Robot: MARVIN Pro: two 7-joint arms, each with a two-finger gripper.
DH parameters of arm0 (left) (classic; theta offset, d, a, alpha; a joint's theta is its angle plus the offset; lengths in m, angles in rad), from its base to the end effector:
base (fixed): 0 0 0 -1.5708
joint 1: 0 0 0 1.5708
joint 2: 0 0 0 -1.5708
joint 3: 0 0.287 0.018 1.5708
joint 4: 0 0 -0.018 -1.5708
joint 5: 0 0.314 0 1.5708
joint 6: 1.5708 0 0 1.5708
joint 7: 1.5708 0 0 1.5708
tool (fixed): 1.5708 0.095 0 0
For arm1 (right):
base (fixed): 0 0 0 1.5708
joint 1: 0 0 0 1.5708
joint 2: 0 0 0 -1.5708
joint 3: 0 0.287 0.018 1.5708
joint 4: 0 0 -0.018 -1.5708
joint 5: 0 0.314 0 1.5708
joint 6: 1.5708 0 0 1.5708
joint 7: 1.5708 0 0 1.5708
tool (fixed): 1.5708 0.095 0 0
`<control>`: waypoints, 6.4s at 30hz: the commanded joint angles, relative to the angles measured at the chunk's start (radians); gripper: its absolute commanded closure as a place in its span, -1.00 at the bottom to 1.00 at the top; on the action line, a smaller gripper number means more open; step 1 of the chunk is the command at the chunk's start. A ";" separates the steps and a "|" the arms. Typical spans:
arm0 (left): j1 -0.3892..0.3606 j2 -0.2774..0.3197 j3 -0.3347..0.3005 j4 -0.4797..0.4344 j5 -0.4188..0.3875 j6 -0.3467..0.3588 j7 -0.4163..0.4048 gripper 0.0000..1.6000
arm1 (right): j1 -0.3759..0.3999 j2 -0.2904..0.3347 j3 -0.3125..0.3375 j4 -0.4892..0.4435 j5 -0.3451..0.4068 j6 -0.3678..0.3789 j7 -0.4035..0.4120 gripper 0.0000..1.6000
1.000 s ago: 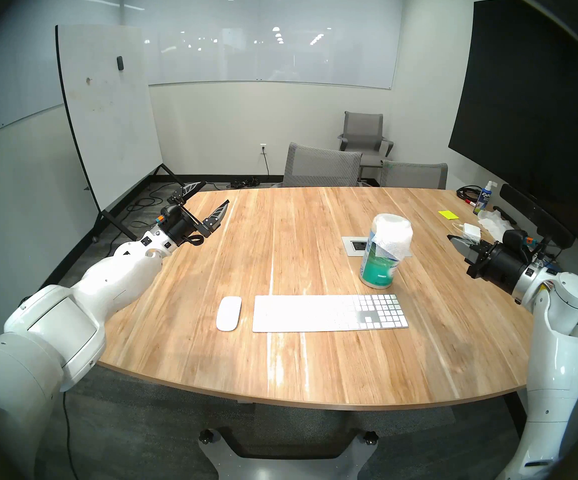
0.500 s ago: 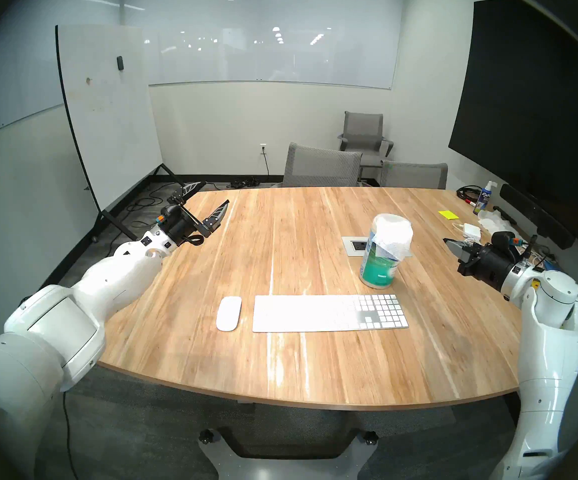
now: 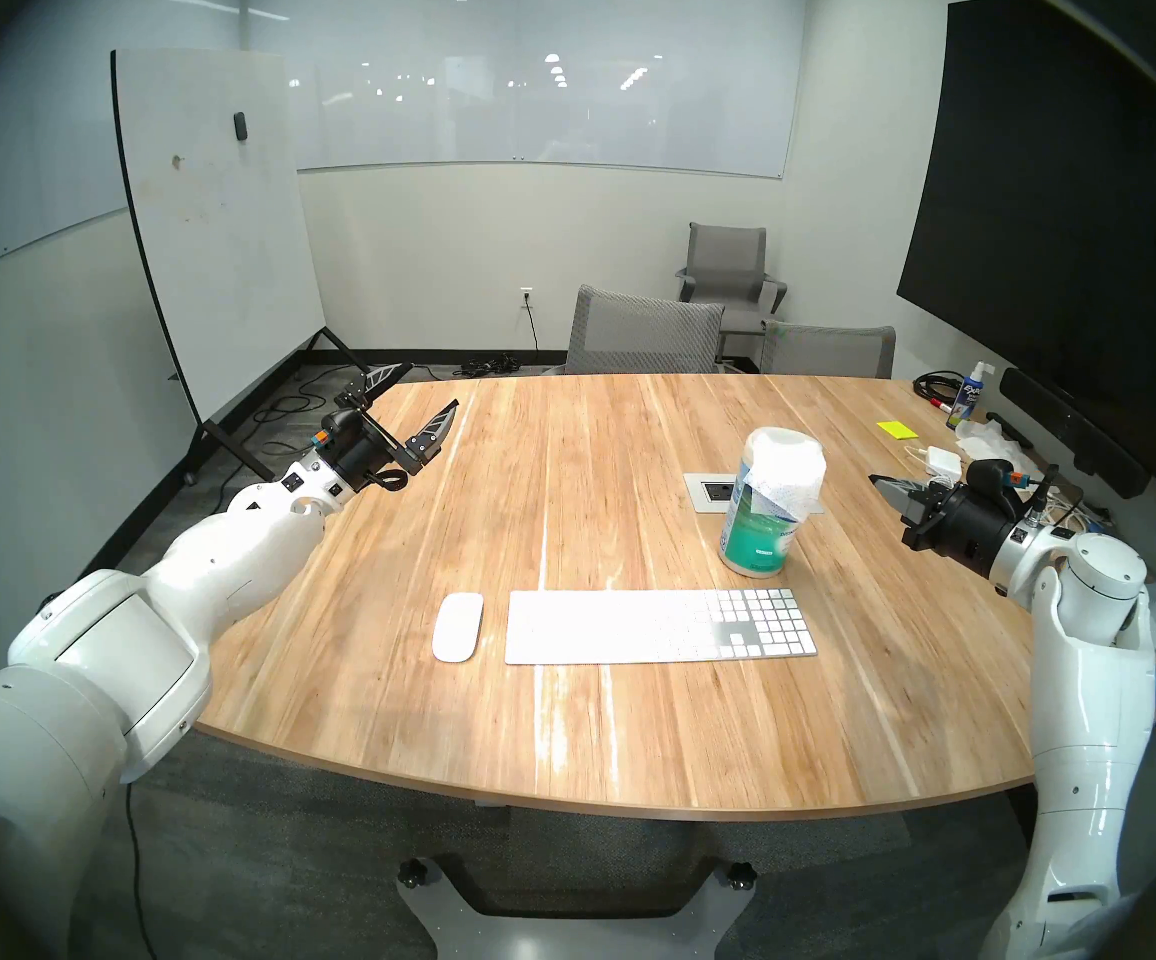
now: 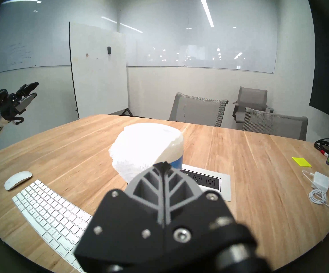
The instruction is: Wipe the keyboards and mice with a disinfecting wipe, then set the wipe down
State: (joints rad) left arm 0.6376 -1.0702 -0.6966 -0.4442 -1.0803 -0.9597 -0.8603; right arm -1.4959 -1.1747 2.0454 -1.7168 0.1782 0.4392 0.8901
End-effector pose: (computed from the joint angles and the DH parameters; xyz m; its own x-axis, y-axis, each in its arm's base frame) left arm 0.5625 0.1256 -0.2220 -0.5705 -0.0532 0.8196 -0.4949 -0.7741 -0.3947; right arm 0.3931 -0.2011 -0.1721 0.1120 0.1095 0.9877 0.4164 -0.9076 0.0534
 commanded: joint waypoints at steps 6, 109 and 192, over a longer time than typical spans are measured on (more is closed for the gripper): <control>-0.023 0.001 -0.006 -0.007 -0.002 0.001 0.001 -1.00 | 0.088 0.000 -0.045 -0.006 0.000 0.000 -0.018 1.00; -0.023 0.001 -0.006 -0.007 -0.002 0.001 0.001 -1.00 | 0.328 0.064 -0.232 0.229 -0.034 0.102 -0.003 1.00; -0.023 0.001 -0.006 -0.007 -0.002 0.001 0.001 -1.00 | 0.442 0.090 -0.350 0.360 -0.100 0.091 -0.019 1.00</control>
State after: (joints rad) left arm 0.6375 -1.0703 -0.6967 -0.4442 -1.0799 -0.9597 -0.8603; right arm -1.0705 -1.0915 1.6974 -1.3514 0.0836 0.5368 0.8723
